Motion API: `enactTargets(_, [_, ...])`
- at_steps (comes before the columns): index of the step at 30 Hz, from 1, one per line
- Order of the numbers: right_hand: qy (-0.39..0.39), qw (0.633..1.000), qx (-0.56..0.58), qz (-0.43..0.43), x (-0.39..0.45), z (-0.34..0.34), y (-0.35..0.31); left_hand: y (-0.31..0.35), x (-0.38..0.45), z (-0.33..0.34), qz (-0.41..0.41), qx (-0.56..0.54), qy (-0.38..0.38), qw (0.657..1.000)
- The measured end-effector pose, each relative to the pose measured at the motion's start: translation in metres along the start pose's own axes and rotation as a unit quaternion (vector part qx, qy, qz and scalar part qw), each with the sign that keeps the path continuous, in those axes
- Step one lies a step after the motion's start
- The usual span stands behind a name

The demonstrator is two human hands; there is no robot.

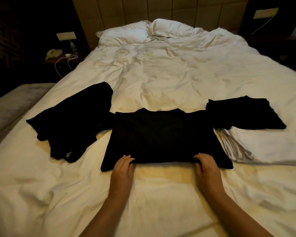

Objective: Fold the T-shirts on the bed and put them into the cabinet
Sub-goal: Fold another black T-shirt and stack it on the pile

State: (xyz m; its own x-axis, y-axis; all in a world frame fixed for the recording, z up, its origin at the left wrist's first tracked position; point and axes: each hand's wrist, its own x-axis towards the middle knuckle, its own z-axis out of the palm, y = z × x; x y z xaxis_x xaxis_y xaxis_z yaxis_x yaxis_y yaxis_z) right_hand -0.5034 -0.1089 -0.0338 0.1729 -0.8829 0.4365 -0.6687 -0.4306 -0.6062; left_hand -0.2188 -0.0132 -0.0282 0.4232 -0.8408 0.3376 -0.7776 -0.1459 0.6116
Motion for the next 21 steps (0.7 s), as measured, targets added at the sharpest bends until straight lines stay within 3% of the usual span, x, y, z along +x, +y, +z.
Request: enactTargets(21, [0.073,0.996,0.037,-0.035,-0.121,-0.079,-0.047,0.013,-0.11,-0.081,0.13,0.003,0.086,0.988])
